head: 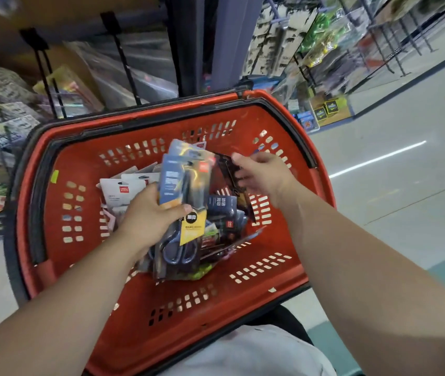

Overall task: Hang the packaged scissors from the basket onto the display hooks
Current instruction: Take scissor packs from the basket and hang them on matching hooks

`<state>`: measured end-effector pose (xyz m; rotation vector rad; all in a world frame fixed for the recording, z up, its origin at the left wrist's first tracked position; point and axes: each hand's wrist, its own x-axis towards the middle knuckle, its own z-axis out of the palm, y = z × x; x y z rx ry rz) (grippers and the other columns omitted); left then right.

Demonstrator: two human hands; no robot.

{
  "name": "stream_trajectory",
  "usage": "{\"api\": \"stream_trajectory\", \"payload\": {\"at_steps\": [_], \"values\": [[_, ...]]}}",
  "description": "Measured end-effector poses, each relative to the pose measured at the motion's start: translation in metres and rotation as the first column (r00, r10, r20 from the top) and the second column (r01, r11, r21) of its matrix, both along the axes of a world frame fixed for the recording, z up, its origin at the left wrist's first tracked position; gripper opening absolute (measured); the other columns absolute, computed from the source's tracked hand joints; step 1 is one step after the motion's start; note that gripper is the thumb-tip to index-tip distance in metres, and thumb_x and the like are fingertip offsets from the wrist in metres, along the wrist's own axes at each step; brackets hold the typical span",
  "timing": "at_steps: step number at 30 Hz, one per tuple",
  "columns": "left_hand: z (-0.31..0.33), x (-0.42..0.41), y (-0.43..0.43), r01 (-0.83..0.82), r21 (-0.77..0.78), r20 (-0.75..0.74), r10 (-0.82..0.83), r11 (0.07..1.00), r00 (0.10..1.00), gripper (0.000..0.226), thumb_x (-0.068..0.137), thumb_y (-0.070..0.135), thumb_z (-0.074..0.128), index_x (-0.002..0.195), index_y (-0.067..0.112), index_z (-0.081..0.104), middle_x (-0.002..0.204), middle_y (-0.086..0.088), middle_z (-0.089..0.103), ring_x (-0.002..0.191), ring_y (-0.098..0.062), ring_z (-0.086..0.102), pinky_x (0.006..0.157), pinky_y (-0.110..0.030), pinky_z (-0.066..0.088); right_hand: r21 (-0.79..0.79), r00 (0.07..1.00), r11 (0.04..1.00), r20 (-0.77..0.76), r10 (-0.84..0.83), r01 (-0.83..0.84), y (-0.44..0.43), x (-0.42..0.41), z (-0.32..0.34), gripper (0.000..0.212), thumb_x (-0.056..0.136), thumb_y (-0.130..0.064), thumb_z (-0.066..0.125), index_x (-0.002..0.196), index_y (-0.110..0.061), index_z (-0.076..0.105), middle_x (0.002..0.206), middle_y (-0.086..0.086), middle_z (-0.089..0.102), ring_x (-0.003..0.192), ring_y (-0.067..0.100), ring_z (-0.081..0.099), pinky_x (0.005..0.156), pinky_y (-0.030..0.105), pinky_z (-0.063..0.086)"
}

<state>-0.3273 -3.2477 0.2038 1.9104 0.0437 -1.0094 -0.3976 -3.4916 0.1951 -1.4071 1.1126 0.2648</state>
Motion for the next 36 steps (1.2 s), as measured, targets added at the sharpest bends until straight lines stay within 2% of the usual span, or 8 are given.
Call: {"api": "stream_trajectory", "payload": {"at_steps": [2, 5, 12, 17, 22, 27, 31, 36], "values": [[-0.006, 0.001, 0.009, -0.172, -0.027, -0.001, 0.172, 0.985, 0.985, 0.033, 0.084, 0.009, 0.087, 0.107, 0.026, 0.071, 0.099, 0.004, 0.081, 0.095, -0.02, 0.078, 0.091, -0.041, 0.059, -0.153, 0.986, 0.987, -0.147, -0.073, 0.05, -0.007, -0.012, -0.031, 0.04, 0.085, -0.045, 0.084, 0.101, -0.014, 0.064, 0.104, 0.008, 0.078, 0.09, 0.021, 0.074, 0.088, 0.039, 0.06], [-0.007, 0.002, 0.021, -0.3, -0.073, -0.039, 0.298, 0.951, 0.954, 0.033, 0.086, 0.005, 0.083, 0.11, 0.025, 0.072, 0.106, 0.001, 0.082, 0.1, -0.025, 0.078, 0.1, -0.053, 0.058, -0.236, 0.92, 0.927, -0.335, 0.202, -0.29, -0.009, -0.016, -0.067, 0.038, 0.093, -0.039, 0.076, 0.119, -0.011, 0.07, 0.119, 0.004, 0.074, 0.11, 0.024, 0.069, 0.103, 0.039, 0.053], [-0.005, 0.0, 0.022, -0.316, -0.103, -0.092, 0.308, 0.943, 0.947, 0.03, 0.094, 0.001, 0.073, 0.108, 0.028, 0.074, 0.112, -0.001, 0.081, 0.107, -0.023, 0.077, 0.105, -0.051, 0.055, -0.256, 0.773, 0.783, -0.494, 0.398, -0.566, 0.004, 0.002, -0.11, 0.031, 0.11, -0.029, 0.048, 0.126, -0.01, 0.065, 0.118, 0.011, 0.071, 0.11, 0.03, 0.068, 0.098, 0.042, 0.055], [-0.009, 0.001, 0.02, -0.315, -0.126, -0.129, 0.3, 0.941, 0.945, 0.032, 0.096, 0.004, 0.072, 0.118, 0.027, 0.072, 0.117, -0.002, 0.08, 0.11, -0.025, 0.076, 0.103, -0.049, 0.056, -0.454, 0.863, 0.74, -0.35, 0.364, -0.496, 0.001, 0.001, -0.092, 0.017, 0.109, -0.026, 0.049, 0.111, -0.013, 0.06, 0.088, 0.003, 0.065, 0.098, 0.033, 0.069, 0.083, 0.038, 0.053], [0.001, -0.002, 0.017, -0.312, -0.099, -0.077, 0.306, 0.945, 0.949, 0.034, 0.094, 0.002, 0.074, 0.119, 0.025, 0.071, 0.112, 0.002, 0.081, 0.104, -0.019, 0.077, 0.098, -0.044, 0.058, -0.562, 0.899, 0.738, -0.024, 0.436, -0.373, -0.031, -0.01, -0.019, 0.024, 0.105, -0.022, 0.058, 0.128, -0.016, 0.06, 0.114, 0.003, 0.074, 0.108, 0.025, 0.068, 0.094, 0.039, 0.053], [0.02, -0.004, 0.01, -0.3, -0.065, -0.001, 0.3, 0.952, 0.954, 0.037, 0.092, 0.003, 0.078, 0.121, 0.024, 0.068, 0.108, 0.005, 0.081, 0.102, -0.016, 0.078, 0.102, -0.049, 0.057, -0.168, 0.904, 0.976, 0.382, 0.191, -0.135, -0.043, -0.019, 0.056, 0.022, 0.104, -0.004, 0.058, 0.123, -0.011, 0.068, 0.101, -0.004, 0.08, 0.092, 0.008, 0.074, 0.078, 0.022, 0.057], [0.038, -0.006, -0.006, -0.323, -0.155, -0.038, 0.321, 0.934, 0.946, 0.03, 0.094, 0.004, 0.074, 0.119, 0.02, 0.07, 0.109, 0.0, 0.081, 0.105, -0.023, 0.077, 0.095, -0.041, 0.058, 0.023, 0.9, 0.993, 0.425, 0.094, -0.115, -0.012, -0.019, 0.073, 0.018, 0.104, -0.006, 0.059, 0.111, -0.012, 0.073, 0.096, 0.002, 0.08, 0.083, 0.014, 0.073, 0.073, 0.028, 0.058], [0.059, -0.014, -0.03, -0.358, -0.291, -0.143, 0.329, 0.887, 0.933, 0.023, 0.1, 0.002, 0.063, 0.111, 0.02, 0.07, 0.099, 0.009, 0.082, 0.093, -0.003, 0.077, 0.076, -0.014, 0.056, 0.006, 0.922, 0.997, 0.382, 0.063, -0.071, 0.029, -0.017, 0.058, 0.013, 0.096, -0.031, 0.062, 0.097, -0.031, 0.076, 0.1, -0.001, 0.079, 0.093, 0.022, 0.07, 0.088, 0.044, 0.053]]}}
